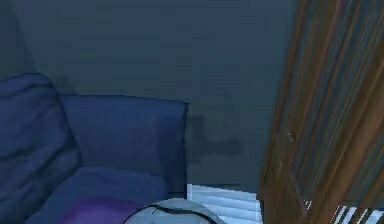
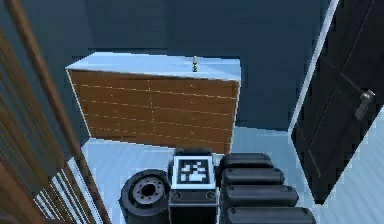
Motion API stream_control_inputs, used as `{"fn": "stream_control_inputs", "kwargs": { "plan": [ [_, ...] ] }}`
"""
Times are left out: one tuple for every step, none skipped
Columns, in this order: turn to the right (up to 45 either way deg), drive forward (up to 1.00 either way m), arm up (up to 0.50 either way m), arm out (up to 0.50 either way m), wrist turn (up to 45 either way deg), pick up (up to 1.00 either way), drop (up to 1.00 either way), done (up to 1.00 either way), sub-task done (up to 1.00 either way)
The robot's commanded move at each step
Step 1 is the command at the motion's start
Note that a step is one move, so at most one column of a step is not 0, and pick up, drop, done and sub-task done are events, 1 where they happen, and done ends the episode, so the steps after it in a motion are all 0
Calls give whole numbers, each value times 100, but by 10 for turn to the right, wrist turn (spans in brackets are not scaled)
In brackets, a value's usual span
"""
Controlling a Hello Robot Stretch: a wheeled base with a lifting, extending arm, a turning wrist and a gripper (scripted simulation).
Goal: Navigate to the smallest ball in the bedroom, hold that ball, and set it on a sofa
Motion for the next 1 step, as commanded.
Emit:
{"fn": "stream_control_inputs", "kwargs": {
  "plan": [
    [90, 0, 0, 0, 0, 0, 0, 0, 0]
  ]
}}
